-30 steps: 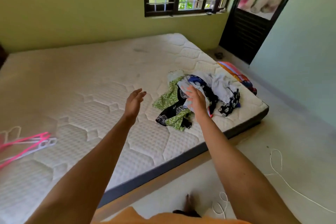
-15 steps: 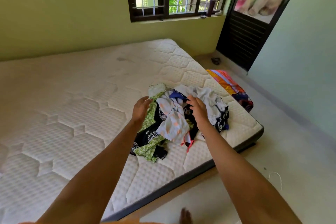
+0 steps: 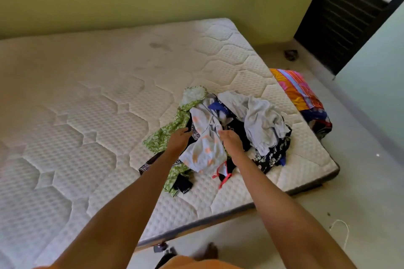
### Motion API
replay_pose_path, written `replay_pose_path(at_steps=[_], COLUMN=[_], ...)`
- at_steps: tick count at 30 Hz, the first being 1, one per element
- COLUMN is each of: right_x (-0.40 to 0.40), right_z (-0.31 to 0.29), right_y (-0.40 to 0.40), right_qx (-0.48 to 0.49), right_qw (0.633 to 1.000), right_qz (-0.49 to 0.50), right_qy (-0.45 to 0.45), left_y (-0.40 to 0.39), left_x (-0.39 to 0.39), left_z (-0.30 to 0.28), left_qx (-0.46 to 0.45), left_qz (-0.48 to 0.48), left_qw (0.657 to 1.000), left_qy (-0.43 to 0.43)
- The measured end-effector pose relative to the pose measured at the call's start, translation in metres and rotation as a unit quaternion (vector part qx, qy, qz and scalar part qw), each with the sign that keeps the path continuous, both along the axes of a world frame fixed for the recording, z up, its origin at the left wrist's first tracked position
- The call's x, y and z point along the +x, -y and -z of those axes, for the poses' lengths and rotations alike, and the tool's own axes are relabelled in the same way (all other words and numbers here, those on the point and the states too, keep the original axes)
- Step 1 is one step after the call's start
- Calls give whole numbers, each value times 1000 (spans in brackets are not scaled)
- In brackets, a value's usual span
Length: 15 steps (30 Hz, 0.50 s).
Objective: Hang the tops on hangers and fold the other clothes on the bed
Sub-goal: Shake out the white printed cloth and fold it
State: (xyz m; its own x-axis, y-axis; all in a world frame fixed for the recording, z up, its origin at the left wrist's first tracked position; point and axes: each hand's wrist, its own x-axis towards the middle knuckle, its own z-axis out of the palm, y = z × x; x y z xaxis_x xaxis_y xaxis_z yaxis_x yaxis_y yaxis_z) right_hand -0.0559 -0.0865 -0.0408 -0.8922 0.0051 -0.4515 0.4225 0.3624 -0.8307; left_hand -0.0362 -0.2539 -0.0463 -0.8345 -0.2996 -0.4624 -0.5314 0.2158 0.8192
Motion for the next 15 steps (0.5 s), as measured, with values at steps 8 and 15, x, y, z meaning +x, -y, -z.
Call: replay_pose_path(at_steps=[8, 15], right_x=[-45, -49], right_z=[94, 110], right_y=[16, 17], right_qx=[147, 437], right_qw=[979, 887], right_qz=[-84, -150], right_qy=[110, -16], left_y=[-9, -22], left_x=[-34, -52], left_z=[73, 94], left_qx=[-49, -69], left_qz=[75, 133], left_qw=[992, 986], left_qy=[89, 77])
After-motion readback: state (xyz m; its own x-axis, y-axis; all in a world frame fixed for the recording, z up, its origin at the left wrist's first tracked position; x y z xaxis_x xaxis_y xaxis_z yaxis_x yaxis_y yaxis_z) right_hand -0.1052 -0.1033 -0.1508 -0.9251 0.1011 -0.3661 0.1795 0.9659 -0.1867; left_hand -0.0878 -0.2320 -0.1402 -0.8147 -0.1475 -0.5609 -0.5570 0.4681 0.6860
